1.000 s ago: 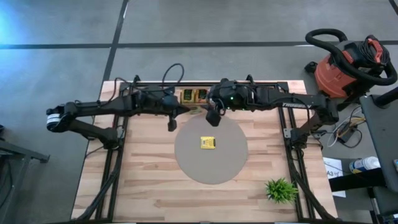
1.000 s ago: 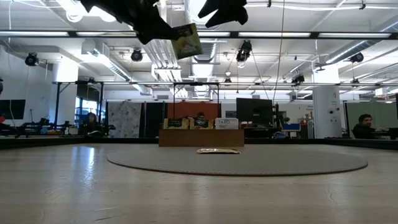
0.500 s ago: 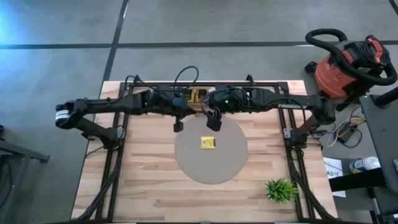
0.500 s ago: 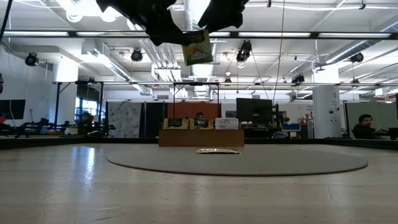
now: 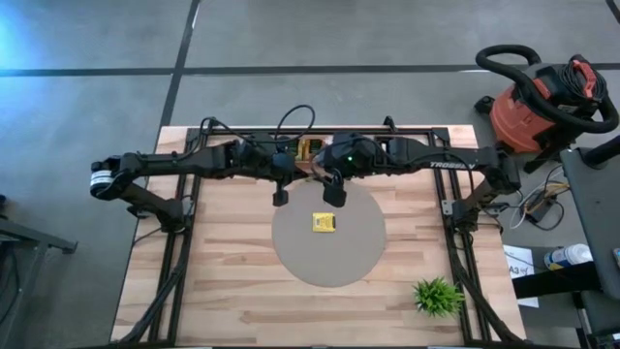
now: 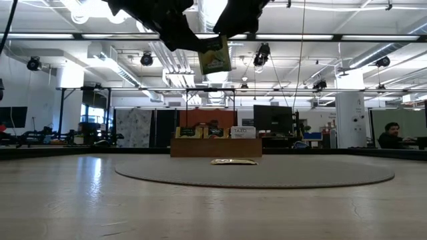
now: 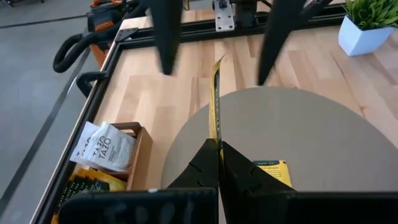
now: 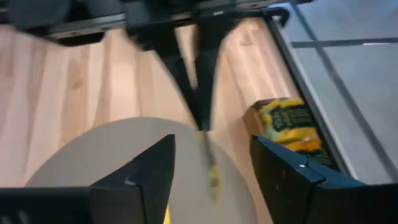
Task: Pick & Place Tea
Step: Put the left yellow tea bag into the left compartment of the wooden organizer
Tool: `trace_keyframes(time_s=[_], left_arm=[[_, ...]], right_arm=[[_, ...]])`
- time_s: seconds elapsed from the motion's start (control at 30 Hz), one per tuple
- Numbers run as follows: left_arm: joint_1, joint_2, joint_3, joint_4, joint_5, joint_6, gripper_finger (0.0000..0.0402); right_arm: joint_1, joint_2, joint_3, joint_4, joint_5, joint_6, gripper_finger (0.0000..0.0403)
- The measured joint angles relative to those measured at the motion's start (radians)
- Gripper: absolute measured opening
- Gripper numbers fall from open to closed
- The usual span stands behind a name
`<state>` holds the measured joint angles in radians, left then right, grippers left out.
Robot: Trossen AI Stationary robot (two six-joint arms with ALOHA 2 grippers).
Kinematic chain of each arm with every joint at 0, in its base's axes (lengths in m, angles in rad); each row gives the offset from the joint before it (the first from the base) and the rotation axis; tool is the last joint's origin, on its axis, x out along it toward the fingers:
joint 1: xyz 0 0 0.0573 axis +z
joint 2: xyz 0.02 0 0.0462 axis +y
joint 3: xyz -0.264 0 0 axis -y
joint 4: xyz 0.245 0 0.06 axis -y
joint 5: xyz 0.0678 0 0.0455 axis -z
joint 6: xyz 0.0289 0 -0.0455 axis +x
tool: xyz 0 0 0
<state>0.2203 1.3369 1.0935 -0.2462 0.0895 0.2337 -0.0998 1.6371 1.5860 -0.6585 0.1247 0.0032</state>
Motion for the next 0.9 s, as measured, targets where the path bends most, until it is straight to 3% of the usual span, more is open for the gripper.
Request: trace_keyframes(time_s=[0.33, 0.67, 0.9], left_arm=[[0.0, 0.0, 0.006, 0.0, -0.001, -0.003, 0.0], [-0.001, 0.0, 0.002, 0.0, 0.001, -0.009, 0.0], [-0.001, 0.0, 0.002, 0.0, 0.0, -0.01, 0.0]], right_arm=[[0.0, 0.029, -0.008, -0.014, -0.031, -0.02, 0.0128], [0.0, 0.03, -0.008, -0.015, -0.031, -0.024, 0.0016], [0.0, 0.03, -0.009, -0.016, -0.03, -0.011, 0.0008]])
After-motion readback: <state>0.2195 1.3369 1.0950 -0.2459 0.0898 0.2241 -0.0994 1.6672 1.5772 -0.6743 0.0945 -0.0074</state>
